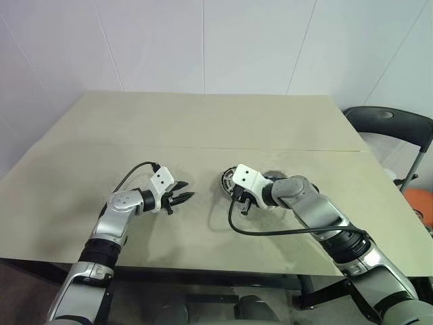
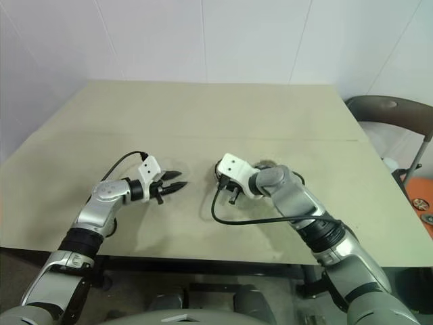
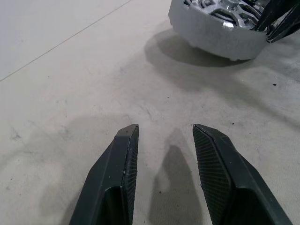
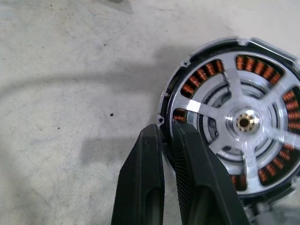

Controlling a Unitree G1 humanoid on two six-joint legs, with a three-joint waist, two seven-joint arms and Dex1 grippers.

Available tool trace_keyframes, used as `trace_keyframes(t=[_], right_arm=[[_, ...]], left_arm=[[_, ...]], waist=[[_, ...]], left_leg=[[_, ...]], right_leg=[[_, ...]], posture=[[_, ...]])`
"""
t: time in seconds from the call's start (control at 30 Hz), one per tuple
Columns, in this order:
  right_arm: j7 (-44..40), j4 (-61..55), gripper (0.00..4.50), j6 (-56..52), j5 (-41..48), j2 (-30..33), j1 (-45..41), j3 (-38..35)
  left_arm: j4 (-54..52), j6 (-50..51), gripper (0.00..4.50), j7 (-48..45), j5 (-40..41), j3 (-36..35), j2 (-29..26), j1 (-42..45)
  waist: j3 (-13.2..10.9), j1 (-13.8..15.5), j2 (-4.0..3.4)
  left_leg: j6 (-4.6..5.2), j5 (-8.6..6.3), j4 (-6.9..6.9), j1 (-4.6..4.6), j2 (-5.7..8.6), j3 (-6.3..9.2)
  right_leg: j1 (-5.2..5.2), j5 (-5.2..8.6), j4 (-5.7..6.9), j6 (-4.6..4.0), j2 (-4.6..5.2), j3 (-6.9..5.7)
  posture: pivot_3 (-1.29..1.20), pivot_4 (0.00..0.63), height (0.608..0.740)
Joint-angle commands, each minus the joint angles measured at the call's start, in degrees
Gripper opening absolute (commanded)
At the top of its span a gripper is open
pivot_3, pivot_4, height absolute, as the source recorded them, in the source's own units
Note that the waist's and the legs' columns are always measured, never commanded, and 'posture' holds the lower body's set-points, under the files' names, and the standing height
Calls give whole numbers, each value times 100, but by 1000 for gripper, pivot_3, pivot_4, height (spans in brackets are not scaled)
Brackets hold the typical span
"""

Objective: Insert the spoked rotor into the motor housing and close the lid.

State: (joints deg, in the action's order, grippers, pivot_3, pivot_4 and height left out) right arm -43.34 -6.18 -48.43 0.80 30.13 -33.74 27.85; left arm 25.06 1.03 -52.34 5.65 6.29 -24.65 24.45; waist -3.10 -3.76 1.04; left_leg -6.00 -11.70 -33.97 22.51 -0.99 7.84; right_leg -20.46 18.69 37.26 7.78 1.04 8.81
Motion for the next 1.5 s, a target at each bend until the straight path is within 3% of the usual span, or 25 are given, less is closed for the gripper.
trace_keyframes(t=[0.03,0.33,0.7,0.97,1.2,1.33,1.43,1.5], right_arm=[[-71,-110,78,-95,57,35,-76,-200],[-870,-895,78,-419,546,336,-20,-57],[-1049,-1128,78,-393,440,520,-99,343],[-989,-970,2658,-190,592,290,-281,33],[-272,-392,2658,-133,1206,-735,-668,-1382],[587,521,2658,208,592,-771,-1052,-1552],[834,962,2045,542,206,-541,-1169,-1435],[869,1187,1397,728,-116,-257,-1222,-1270]], left_arm=[[-133,-38,1940,-6,46,-53,-17,137],[-572,176,1940,-382,283,-61,-120,-23],[-1672,1103,1940,-1092,699,21,-583,-226],[-1600,1044,1940,-900,576,-1,-596,-56],[-1327,911,1940,-769,473,100,-469,-20],[-1228,868,1940,-745,465,124,-426,9],[-1205,854,1940,-724,469,137,-416,29],[-1205,856,1940,-715,473,137,-412,34]], waist=[[0,0,0],[-1,-19,-1],[-1,-23,-2],[-1,-22,-1],[-2,-28,-2],[-1,-9,-1],[-2,-8,-2],[-3,-18,-4]], left_leg=[[0,0,0,0,0,0],[1,-1,7,3,0,0],[2,-1,7,3,-1,-1],[2,-1,5,1,-1,0],[2,-1,5,1,-2,0],[2,-1,1,0,-2,0],[2,-1,2,-1,-1,0],[2,-1,6,2,-1,-2]], right_leg=[[0,0,0,0,0,0],[-5,0,-2,0,0,0],[-6,4,-3,3,0,1],[-5,4,-2,4,0,0],[-5,0,2,0,-1,0],[-2,-1,3,-1,0,-1],[-1,-1,0,-2,1,-1],[-7,-1,0,-2,1,0]], posture=[[0,0,740],[0,0,740],[0,0,740],[0,0,740],[0,0,740],[0,0,740],[0,0,740],[0,0,740]])
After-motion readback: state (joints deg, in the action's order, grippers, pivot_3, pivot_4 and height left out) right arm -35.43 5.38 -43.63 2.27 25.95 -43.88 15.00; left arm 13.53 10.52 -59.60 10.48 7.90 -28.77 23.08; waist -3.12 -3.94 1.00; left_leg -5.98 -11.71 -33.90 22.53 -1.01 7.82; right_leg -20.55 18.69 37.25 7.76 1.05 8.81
